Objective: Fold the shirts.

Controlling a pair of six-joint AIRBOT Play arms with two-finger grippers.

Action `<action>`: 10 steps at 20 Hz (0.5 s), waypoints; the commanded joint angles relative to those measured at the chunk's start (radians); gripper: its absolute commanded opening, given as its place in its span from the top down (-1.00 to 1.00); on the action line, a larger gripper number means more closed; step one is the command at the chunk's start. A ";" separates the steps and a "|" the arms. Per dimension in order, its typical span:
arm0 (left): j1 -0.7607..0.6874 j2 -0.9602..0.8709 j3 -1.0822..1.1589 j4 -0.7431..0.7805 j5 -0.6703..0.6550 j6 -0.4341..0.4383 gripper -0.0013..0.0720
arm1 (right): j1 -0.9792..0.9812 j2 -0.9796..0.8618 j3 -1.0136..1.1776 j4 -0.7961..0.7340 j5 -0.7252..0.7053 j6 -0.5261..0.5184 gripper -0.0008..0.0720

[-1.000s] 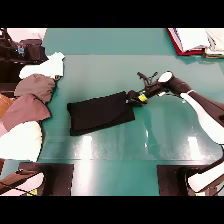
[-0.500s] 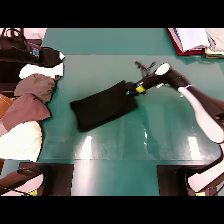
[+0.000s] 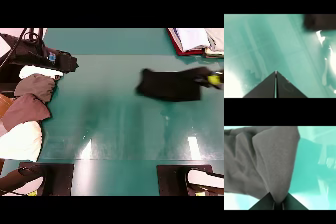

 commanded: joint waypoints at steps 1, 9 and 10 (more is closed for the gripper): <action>-0.034 0.000 0.000 -0.001 0.059 -0.023 0.89 | -0.317 0.147 -0.130 -0.026 -0.093 0.052 0.94; -0.034 0.000 0.000 -0.012 0.098 -0.041 0.89 | -0.546 0.286 -0.361 -0.027 -0.104 0.066 0.94; -0.034 0.000 0.000 -0.012 0.098 -0.040 0.89 | -0.536 0.288 -0.370 -0.045 -0.088 0.066 0.94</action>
